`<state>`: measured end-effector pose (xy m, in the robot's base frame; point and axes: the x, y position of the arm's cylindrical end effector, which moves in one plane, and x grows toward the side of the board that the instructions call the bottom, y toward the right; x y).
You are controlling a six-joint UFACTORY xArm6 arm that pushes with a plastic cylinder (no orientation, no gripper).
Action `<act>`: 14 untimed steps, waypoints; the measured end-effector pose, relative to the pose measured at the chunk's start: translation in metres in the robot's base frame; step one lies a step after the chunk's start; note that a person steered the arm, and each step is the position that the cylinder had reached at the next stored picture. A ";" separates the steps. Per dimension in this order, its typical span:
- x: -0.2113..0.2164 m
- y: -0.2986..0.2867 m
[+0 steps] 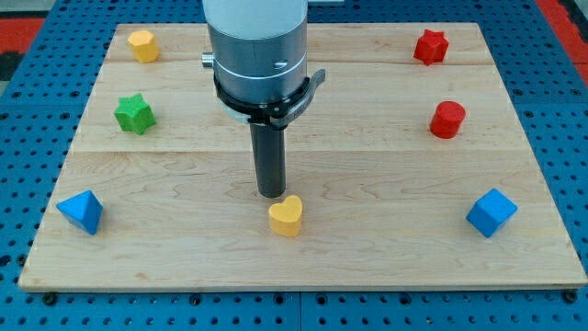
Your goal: Move the yellow heart to the left of the blue cube
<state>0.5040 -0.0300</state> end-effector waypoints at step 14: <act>0.039 0.046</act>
<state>0.5429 0.0163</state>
